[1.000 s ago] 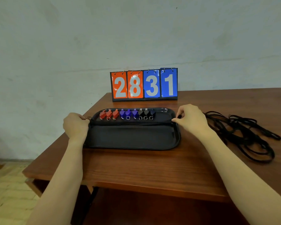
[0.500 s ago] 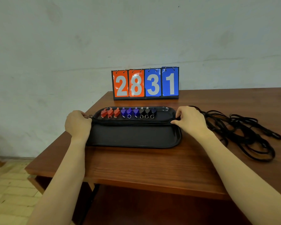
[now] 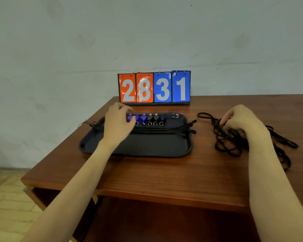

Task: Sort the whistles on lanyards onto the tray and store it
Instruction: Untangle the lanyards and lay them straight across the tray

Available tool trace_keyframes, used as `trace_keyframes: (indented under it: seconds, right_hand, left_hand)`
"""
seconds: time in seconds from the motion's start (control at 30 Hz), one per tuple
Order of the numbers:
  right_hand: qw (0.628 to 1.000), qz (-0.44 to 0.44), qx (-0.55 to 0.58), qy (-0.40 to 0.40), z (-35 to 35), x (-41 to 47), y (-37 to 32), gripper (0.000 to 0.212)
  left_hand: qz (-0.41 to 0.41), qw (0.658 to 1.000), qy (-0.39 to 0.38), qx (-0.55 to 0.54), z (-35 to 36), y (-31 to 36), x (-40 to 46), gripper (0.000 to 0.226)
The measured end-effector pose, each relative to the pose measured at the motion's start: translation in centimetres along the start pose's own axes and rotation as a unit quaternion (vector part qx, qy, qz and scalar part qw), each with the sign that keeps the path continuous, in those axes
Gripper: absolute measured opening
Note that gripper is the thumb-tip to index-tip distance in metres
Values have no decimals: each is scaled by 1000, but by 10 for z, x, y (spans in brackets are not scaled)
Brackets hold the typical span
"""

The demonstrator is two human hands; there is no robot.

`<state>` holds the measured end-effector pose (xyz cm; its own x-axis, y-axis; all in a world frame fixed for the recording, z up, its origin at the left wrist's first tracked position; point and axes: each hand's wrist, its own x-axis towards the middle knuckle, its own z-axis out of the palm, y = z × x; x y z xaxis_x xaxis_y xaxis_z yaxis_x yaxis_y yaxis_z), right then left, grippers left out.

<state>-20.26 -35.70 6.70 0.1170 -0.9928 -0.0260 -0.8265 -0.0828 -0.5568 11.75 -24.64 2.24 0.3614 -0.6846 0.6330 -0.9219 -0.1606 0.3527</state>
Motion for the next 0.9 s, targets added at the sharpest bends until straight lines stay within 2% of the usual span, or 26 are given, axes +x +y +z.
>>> trace_keyframes:
  seconds: [0.1,0.17,0.33,0.4,0.53,0.63,0.73,0.83,0.9]
  right_hand:
    - [995,14,-56,-83,0,1,2,21]
    - [993,16,-73,-96,2,3,3,17]
    - [986,21,-117,-120,6,5,4,32]
    - [990,19,-90,-108,6,5,6,30]
    - [999,-18,4,-44,0,4,11,8]
    - [994,-77,71,8,-5,6,13,7]
    - [982,-138,124,24,-5,2,8,9]
    - [966,-200,159,47,-4,-5,-2,9]
    - [956,-216,190,47,-4,-8,-5,8]
  left_hand:
    - [84,996,-9,-21,3,32,4,28]
    - [115,992,-5,-44,3,54,6,27]
    - [148,986,-21,-76,14,96,16,25]
    - [142,985,-32,-94,19,108,16,23]
    - [151,978,-63,-129,30,114,5,20]
    - [166,973,-91,-134,35,108,-3,19]
    - [122,960,-127,-217,32,110,-5,17]
    - [53,924,-165,-341,29,116,-8,16]
    - [30,905,-177,-385,29,119,-11,16]
